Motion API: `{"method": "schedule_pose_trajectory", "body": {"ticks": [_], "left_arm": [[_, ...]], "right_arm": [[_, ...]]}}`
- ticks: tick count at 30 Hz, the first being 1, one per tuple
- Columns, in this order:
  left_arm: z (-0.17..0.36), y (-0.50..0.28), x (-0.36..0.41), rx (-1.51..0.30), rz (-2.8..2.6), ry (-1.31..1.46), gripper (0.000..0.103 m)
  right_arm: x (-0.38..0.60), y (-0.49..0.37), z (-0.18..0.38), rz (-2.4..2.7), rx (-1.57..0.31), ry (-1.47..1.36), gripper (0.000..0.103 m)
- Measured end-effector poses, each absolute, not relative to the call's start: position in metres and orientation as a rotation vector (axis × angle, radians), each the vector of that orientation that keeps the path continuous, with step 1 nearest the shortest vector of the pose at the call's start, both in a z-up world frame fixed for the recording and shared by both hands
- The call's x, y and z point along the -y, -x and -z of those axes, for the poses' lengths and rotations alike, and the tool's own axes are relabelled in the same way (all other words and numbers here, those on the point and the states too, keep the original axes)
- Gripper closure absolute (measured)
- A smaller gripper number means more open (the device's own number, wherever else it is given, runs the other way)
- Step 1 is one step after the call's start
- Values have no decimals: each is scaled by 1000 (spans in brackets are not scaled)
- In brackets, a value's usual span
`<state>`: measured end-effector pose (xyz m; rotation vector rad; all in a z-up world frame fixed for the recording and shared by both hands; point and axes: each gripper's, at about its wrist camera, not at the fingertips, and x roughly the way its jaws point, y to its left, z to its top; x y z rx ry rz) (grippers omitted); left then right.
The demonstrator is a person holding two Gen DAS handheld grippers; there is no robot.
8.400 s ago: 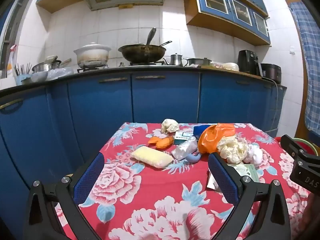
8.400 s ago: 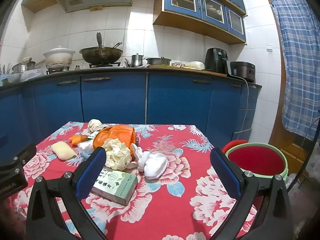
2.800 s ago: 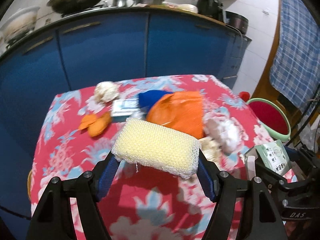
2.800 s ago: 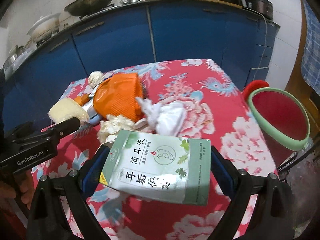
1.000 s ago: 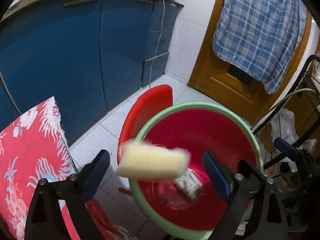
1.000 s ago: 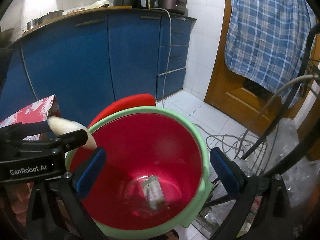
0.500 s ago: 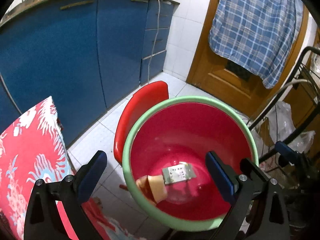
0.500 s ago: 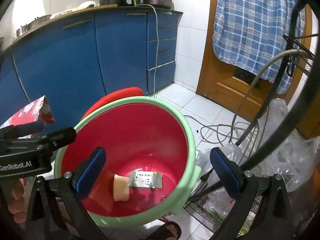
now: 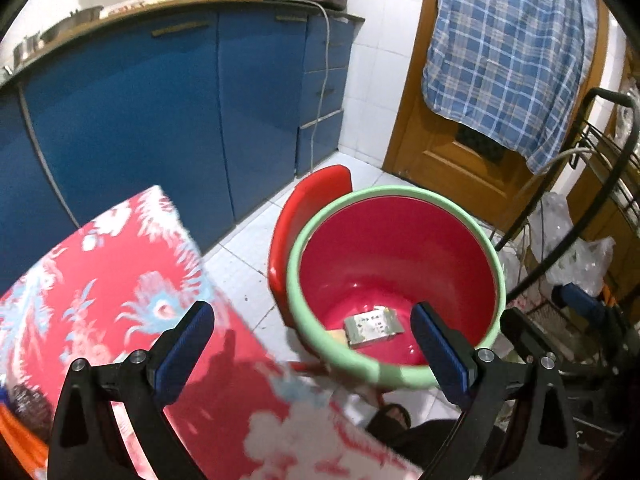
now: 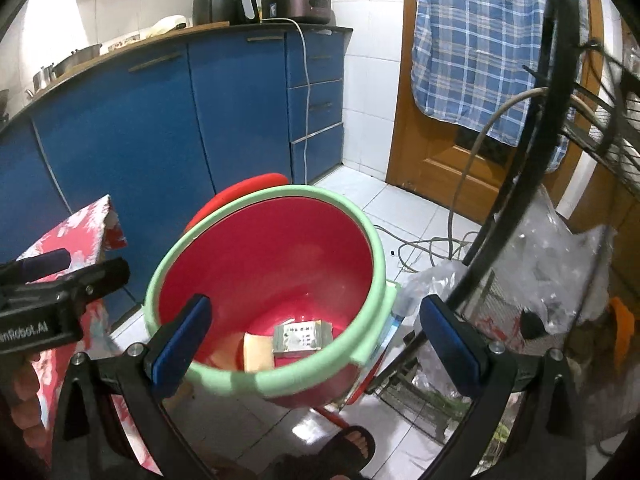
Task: Collect trash
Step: 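Move both open tools back over the table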
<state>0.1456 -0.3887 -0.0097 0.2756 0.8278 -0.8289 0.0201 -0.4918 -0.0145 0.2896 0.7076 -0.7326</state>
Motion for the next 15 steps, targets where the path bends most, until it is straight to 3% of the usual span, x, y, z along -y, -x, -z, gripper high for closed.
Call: {"method": "schedule_pose_trajectory", "body": {"ticks": [15], "left_arm": [[-12, -116, 275, -781, 733, -191, 5]], "right_arm": [[408, -4, -5, 647, -699, -248, 1]]}}
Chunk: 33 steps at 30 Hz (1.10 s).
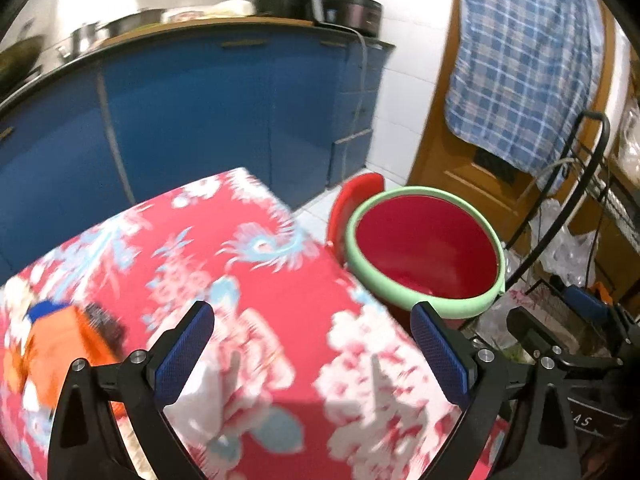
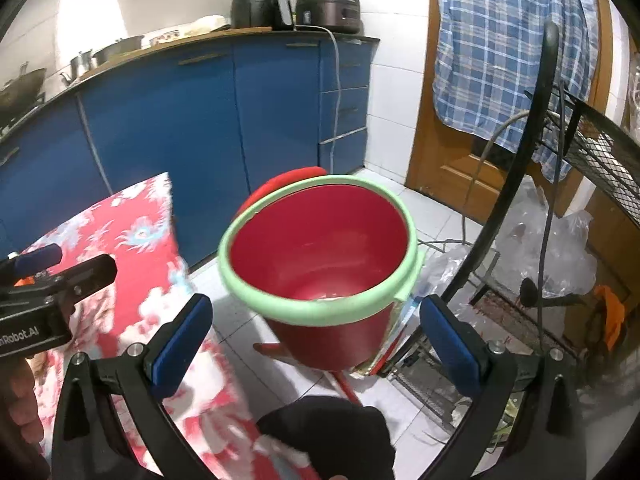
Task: Collect trash
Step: 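Move both open tools back over the table, then grasp the crumpled paper with the left tool while the right tool grasps white gloves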
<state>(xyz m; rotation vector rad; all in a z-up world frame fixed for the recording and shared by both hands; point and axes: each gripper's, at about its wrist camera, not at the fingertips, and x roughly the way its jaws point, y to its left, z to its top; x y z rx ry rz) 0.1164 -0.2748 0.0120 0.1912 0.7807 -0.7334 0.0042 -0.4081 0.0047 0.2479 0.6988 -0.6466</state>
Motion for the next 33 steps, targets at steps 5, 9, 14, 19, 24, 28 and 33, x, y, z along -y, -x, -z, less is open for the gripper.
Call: {"method": "schedule_pose_trajectory", "body": {"ticks": [5, 9, 14, 19, 24, 28, 33], "left_arm": [[-17, -112, 239, -771, 691, -153, 5], [-19, -108, 214, -770, 654, -127, 5], [-15, -102, 191, -757, 612, -139, 5], [-8, -96, 166, -766, 562, -133, 5], [1, -86, 136, -766, 516, -116, 4], [9, -83, 116, -755, 459, -123, 5], [19, -88, 90, -787, 405, -82, 5]], "right_arm": [[387, -5, -13, 611, -679, -224, 1], [378, -6, -15, 586, -672, -228, 1], [361, -12, -7, 535, -685, -230, 1], [341, -22, 3, 477, -706, -218, 1], [317, -32, 9, 412, -716, -188, 1], [296, -47, 14, 359, -746, -167, 1], [275, -66, 18, 281, -757, -162, 1]]}}
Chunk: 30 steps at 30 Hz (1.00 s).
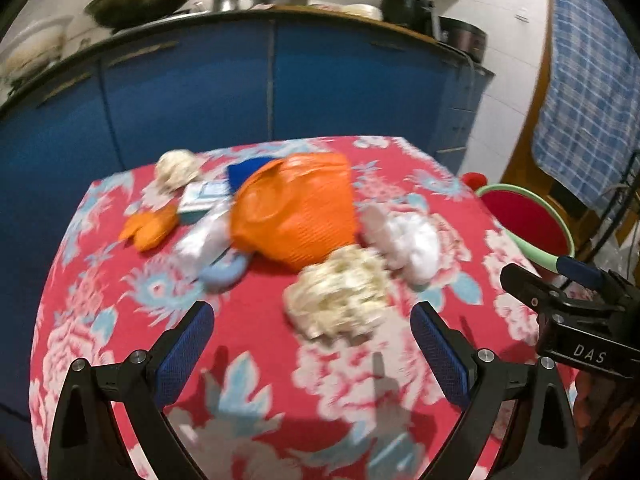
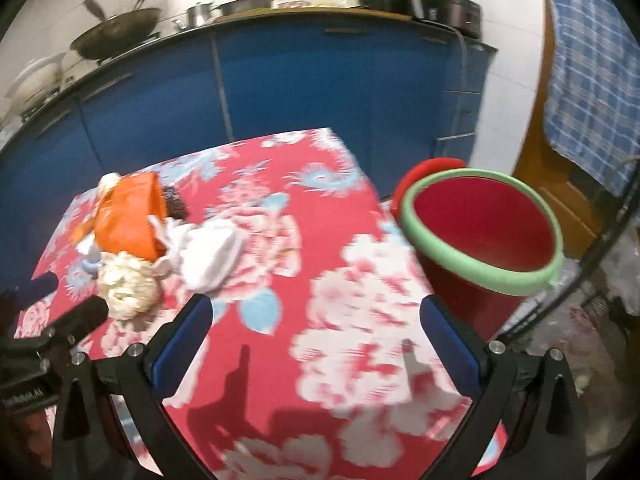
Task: Collect trash
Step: 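Grasp the crumpled paper with the left tool while the right tool grasps white gloves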
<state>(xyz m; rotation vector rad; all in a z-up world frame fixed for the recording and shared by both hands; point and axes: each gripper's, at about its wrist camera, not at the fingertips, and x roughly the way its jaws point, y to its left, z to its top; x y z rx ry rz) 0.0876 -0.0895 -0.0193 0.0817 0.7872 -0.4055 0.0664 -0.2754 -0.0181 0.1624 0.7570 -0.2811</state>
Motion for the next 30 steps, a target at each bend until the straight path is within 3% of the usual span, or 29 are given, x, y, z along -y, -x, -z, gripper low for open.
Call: {"method": "schedule_pose_trajectory", "body": {"ticks": [18, 22, 24, 25, 27, 28, 29, 30], "left_arm": [[46, -123, 89, -856, 437, -18, 5], [50, -130, 98, -870, 469, -15, 4], [51, -134, 103, -877, 483, -23, 5], [51, -135, 106, -878, 493, -22, 9], [51, -138, 110, -891, 519, -14, 28], [51, -139, 112, -908, 538, -11, 52], [51, -138, 115, -914, 546, -17, 61], [50, -136, 117, -905, 540, -33, 62]], "right_arm": [[259, -139, 36, 87, -805, -174, 4], [270, -146, 47, 37, -845, -270, 15], [275, -148, 52, 0, -864, -325, 34], [277, -148, 54, -5, -871, -344, 51], [277, -147, 53, -22, -866, -353, 69], [274, -147, 53, -37, -863, -350, 78], [271, -146, 53, -42, -861, -337, 81], [269, -146, 52, -47, -859, -324, 83]]}}
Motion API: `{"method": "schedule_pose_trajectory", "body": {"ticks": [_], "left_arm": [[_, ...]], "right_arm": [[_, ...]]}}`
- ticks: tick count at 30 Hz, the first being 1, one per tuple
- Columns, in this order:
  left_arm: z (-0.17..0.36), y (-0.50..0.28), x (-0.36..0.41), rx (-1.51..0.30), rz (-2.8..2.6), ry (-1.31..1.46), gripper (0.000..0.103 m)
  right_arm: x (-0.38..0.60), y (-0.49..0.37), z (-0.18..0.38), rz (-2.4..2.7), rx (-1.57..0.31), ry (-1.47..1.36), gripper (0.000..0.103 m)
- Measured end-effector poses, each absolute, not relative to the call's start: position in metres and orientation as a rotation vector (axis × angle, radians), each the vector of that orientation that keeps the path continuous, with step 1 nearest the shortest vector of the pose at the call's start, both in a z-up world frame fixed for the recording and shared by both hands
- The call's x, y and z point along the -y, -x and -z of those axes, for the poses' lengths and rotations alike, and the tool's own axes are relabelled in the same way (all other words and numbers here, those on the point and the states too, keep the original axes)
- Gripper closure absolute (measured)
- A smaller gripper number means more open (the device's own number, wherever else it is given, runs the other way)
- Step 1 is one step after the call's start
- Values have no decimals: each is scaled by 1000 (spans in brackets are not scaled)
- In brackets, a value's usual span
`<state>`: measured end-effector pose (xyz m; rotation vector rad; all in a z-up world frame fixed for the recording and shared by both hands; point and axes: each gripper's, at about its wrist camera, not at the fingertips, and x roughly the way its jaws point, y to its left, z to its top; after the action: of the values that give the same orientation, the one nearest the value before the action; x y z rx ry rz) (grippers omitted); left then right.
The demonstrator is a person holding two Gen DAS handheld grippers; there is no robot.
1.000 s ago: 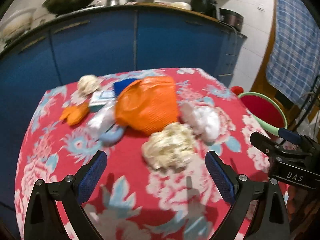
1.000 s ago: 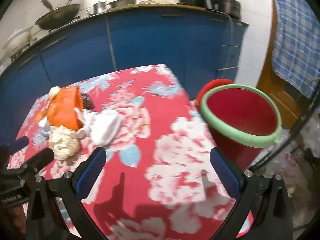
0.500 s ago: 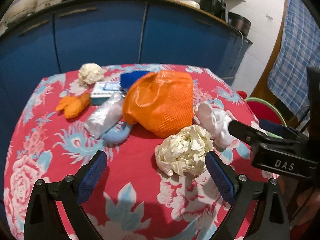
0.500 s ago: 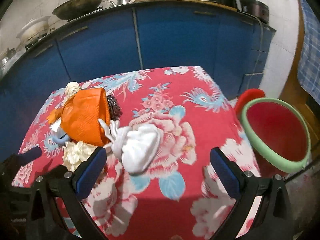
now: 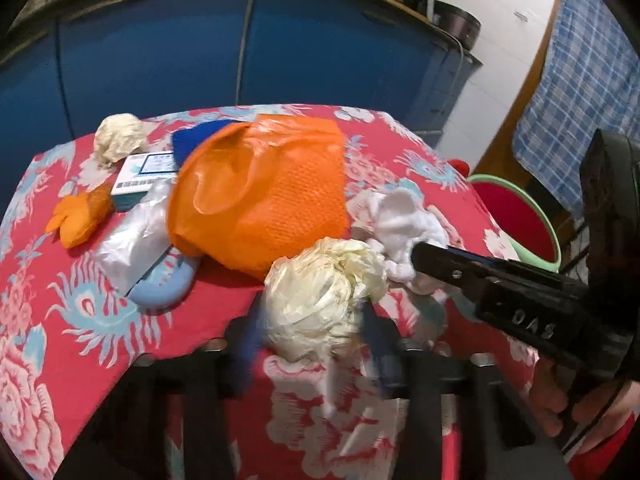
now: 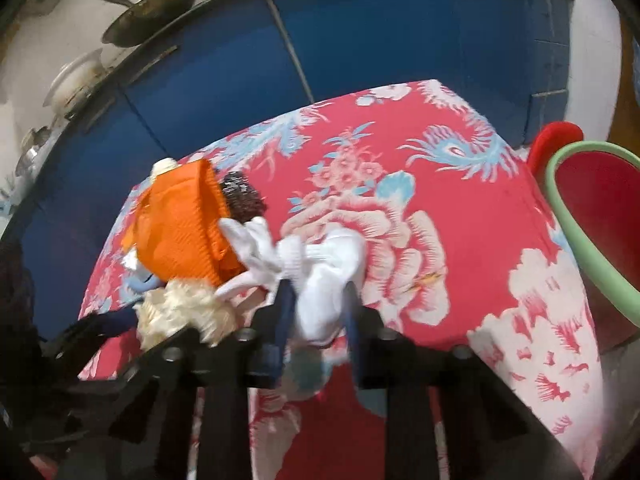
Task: Collect trash
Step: 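Grasp the crumpled paper with the left tool while the right tool grasps white gloves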
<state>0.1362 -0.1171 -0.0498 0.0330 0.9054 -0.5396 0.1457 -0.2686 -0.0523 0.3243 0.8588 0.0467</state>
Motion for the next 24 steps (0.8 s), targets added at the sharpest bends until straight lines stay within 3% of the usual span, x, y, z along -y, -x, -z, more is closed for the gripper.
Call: {"method": "schedule_pose_trajectory", "body": {"ticks": [6, 24], "left_arm": [[44, -120, 128, -853, 534, -116, 66], [-3, -104, 122, -732, 526, -70, 66]], "right_arm": [[261, -141, 49, -62, -834, -274, 89], [256, -93, -5, 10, -679, -175, 89]]}}
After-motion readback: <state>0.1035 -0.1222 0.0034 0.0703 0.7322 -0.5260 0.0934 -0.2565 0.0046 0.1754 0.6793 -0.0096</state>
